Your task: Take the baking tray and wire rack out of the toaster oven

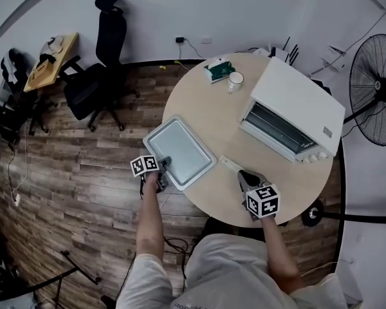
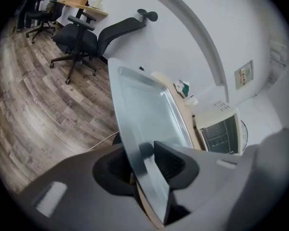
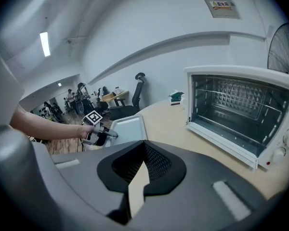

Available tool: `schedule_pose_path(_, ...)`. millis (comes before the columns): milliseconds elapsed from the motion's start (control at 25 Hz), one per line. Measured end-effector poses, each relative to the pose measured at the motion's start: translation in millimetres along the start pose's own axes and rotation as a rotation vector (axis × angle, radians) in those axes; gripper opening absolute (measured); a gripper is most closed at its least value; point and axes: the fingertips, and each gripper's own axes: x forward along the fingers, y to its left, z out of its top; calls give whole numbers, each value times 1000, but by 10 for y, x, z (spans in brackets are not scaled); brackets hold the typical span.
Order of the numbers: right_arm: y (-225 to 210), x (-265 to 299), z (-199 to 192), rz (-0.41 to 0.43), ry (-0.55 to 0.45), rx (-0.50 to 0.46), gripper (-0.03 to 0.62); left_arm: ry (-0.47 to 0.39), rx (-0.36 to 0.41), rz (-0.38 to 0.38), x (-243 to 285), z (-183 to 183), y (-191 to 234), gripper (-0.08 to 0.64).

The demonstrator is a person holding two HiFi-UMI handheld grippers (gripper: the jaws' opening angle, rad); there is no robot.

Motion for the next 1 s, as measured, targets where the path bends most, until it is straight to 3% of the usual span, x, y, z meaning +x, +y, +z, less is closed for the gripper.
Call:
schedule_pose_path(200,45,27,13,0,2,3,-5,-64,-21,-2,-10,88,-9,140)
schedule_pose_path(520,201,82,-27,11,22,-53,-5,-188,-121,-85,-259,147,32,158)
schedule_pose_path(800,317,189,10,39,12,-40,-5,-275,-82,-107,-665,182,-74,158)
schedule_pose_path(1000,360,252,69,53,5,-35,-5,-340,-23,-151,-913,150,-412,158)
